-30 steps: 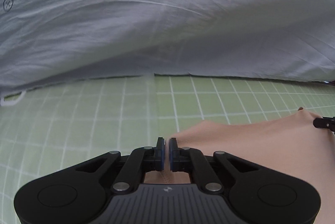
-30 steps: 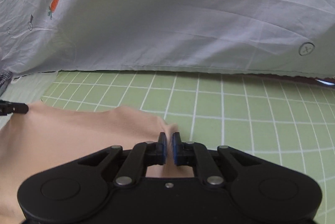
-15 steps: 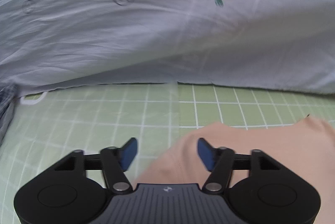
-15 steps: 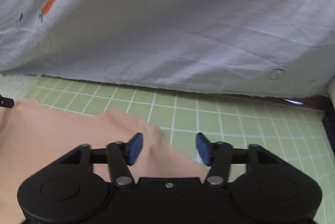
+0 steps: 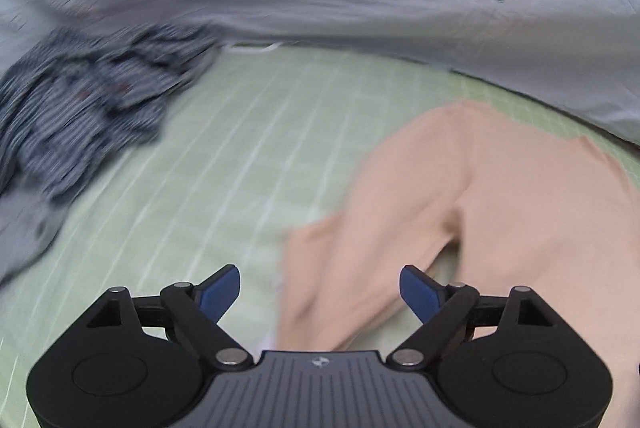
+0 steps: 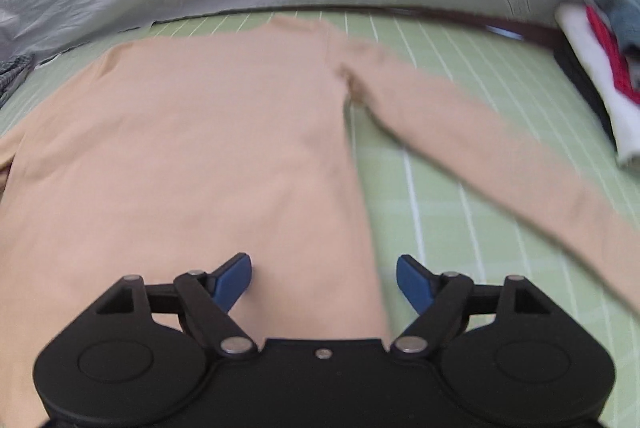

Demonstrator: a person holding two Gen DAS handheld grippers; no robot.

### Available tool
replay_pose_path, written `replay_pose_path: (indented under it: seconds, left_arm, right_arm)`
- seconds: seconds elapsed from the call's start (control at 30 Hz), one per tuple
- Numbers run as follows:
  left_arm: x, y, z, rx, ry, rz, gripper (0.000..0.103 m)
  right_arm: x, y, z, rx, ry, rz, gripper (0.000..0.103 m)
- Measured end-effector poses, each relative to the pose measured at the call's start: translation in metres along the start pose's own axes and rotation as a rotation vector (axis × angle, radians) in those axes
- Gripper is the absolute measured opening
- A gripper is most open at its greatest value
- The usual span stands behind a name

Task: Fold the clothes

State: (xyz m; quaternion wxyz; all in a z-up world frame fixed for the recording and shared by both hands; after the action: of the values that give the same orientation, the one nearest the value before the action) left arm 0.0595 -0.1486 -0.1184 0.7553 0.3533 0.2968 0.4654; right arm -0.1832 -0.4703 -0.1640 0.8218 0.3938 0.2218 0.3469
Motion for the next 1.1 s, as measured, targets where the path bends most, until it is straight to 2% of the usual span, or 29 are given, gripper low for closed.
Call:
replay_pose_path:
  seconds: [0.07, 0.23, 0.43, 0.57, 0.6, 0.73, 0.83, 1.0, 1.1]
  left_arm:
    - [0.022, 0.01, -0.017, 0.014, 0.06, 0.018, 0.088]
    - [0.06, 0.023, -0.043, 0.026, 0.181, 0.004, 0.088]
    - [0.063, 0.024, -0.044, 0.015, 0.143, -0.092, 0.088]
    - [0.06, 0.02, -0.035, -0.006, 0.08, -0.115, 0.086]
    - [0.06, 0.019, -0.033, -0.016, 0.068, -0.129, 0.084]
    - [0.065, 0.009, -0.021, -0.032, 0.071, -0.193, 0.055]
    - [0.066, -0.003, -0.01, -0.021, 0.07, -0.227, 0.037]
    - [0.055, -0.022, 0.003, 0.008, 0.065, -0.294, 0.037]
    - [0.043, -0.036, 0.005, 0.059, 0.031, -0.27, 0.039]
  right_arm:
    - [0.002, 0.006, -0.009, 0.019, -0.006, 0.003, 0.089]
    - [0.008, 0.017, -0.021, 0.053, -0.034, -0.03, 0.092]
    - [0.027, 0.028, -0.035, 0.054, -0.042, -0.066, 0.103]
    - [0.031, 0.031, -0.038, 0.051, -0.087, -0.099, 0.103]
    - [0.031, 0.031, -0.039, 0.05, -0.101, -0.105, 0.103]
    - [0.034, 0.032, -0.04, 0.044, -0.132, -0.126, 0.103]
    - [0.036, 0.031, -0.039, 0.044, -0.149, -0.141, 0.103]
    - [0.035, 0.03, -0.037, 0.049, -0.16, -0.146, 0.103]
    - [0.035, 0.03, -0.036, 0.054, -0.162, -0.148, 0.103]
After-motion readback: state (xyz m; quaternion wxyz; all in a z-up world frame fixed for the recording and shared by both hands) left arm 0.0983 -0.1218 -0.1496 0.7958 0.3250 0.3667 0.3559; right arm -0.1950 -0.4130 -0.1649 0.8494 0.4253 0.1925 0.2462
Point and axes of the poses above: each gripper's, at about its wrist camera, not at the fingertips, and y roughly against the way its jaws point, x to its left, z to its top, the point moved 1 cm from there along -y, roughly the way its jaws point, and after that the axes turned 8 degrees about -z, right-handed, at the moved point
